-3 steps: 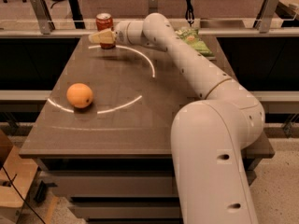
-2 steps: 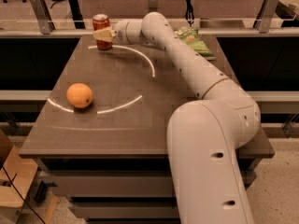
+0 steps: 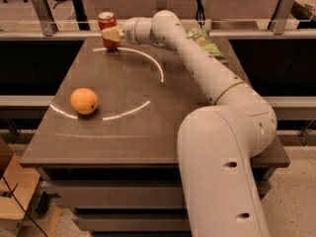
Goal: Knock coke can over
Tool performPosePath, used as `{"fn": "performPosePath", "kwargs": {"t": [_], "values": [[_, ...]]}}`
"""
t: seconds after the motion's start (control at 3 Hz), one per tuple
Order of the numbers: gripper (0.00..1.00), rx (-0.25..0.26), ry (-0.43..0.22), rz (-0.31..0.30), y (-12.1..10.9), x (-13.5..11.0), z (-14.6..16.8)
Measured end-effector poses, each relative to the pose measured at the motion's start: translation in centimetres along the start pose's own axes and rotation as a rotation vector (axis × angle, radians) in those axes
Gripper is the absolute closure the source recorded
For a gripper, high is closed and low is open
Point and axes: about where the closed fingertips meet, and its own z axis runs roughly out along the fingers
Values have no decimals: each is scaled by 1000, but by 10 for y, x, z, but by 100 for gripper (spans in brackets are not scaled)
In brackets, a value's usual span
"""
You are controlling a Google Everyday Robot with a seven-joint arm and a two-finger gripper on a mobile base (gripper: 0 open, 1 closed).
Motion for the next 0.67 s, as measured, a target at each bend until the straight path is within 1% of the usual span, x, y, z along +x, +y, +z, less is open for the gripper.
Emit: {"fn": "performPosePath", "kwargs": {"t": [0.33,0.67], "values": [[100,-28,-29,-60,7,-29,-28],[100,-61,-69,-134,16,-68,-67]]}}
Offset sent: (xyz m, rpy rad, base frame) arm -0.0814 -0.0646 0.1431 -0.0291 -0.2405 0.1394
